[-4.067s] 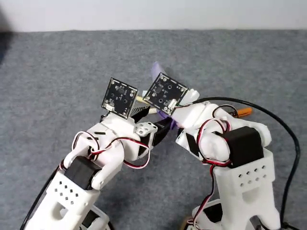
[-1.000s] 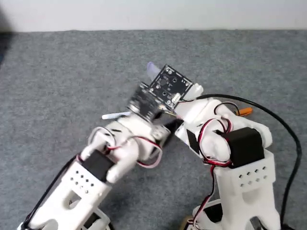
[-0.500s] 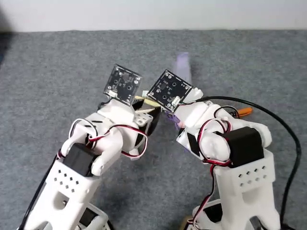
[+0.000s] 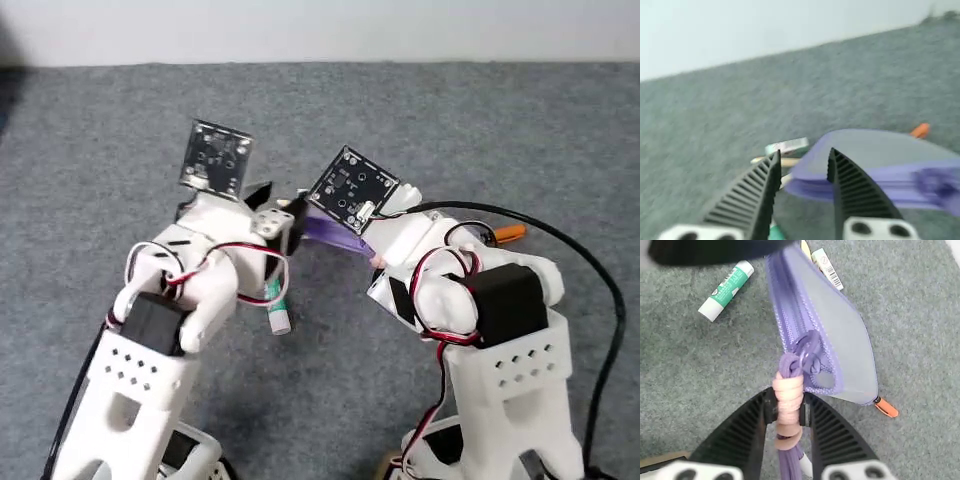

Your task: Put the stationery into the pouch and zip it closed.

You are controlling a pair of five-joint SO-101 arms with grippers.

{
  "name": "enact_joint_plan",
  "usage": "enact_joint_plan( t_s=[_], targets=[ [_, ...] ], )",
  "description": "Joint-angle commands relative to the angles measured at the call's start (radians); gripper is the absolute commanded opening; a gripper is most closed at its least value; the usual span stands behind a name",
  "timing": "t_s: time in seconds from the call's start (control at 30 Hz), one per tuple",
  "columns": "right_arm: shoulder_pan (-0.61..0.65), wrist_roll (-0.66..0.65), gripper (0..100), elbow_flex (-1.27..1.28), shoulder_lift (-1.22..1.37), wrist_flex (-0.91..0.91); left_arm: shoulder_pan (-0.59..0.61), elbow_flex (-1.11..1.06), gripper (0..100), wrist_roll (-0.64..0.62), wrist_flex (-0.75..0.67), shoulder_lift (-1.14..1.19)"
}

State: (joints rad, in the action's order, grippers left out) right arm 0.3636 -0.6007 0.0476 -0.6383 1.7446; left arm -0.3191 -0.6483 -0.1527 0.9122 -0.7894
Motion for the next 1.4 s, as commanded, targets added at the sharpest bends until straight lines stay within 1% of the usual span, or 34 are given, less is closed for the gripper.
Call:
enact_joint_plan(
  t_s=[0.0,0.13,0.3,0.4,0.53,0.7,0.8,0.93,1.0,1.07,1.13,1.2,1.3,1.37],
  targets=[
    [-0.004,0.011,0.9,-0.083,-0.005,-0.042,0.064,0.005,15,-0.012,-0.023,-0.009],
    [-0.007,0.006,0.9,-0.183,0.016,-0.125,0.115,0.010,15,-0.014,-0.020,-0.011],
    [-0.087,0.002,0.9,-0.308,0.107,-0.236,0.114,0.007,15,-0.014,-0.018,-0.072],
    [-0.127,-0.032,0.9,-0.396,0.182,-0.302,0.114,0.004,15,-0.014,-0.023,-0.138],
    [-0.127,-0.051,0.9,-0.525,0.274,-0.312,0.117,-0.012,15,-0.014,0.000,-0.181],
    [-0.125,-0.051,0.9,-0.601,0.346,-0.311,0.109,-0.013,15,-0.014,0.025,-0.186],
    [-0.082,-0.051,0.9,-0.612,0.361,-0.298,0.055,-0.015,15,-0.014,0.025,-0.180],
    [0.010,-0.049,0.9,-0.612,0.372,-0.231,-0.123,-0.015,15,-0.014,0.031,-0.180],
    [0.042,-0.046,0.9,-0.611,0.372,-0.199,-0.218,-0.016,15,-0.014,0.031,-0.180],
    [0.061,-0.043,0.9,-0.606,0.374,-0.150,-0.285,-0.031,15,-0.014,0.031,-0.180],
    [0.062,-0.011,0.9,-0.606,0.374,-0.091,-0.315,-0.054,15,-0.014,0.031,-0.180],
    [0.059,0.035,0.9,-0.606,0.372,-0.041,-0.316,-0.076,15,-0.014,0.032,-0.189],
    [0.058,0.077,0.9,-0.606,0.372,0.039,-0.315,-0.065,15,-0.014,0.095,-0.193],
    [0.058,0.104,0.9,-0.585,0.366,0.048,-0.316,-0.050,15,-0.014,0.150,-0.221]
  ],
)
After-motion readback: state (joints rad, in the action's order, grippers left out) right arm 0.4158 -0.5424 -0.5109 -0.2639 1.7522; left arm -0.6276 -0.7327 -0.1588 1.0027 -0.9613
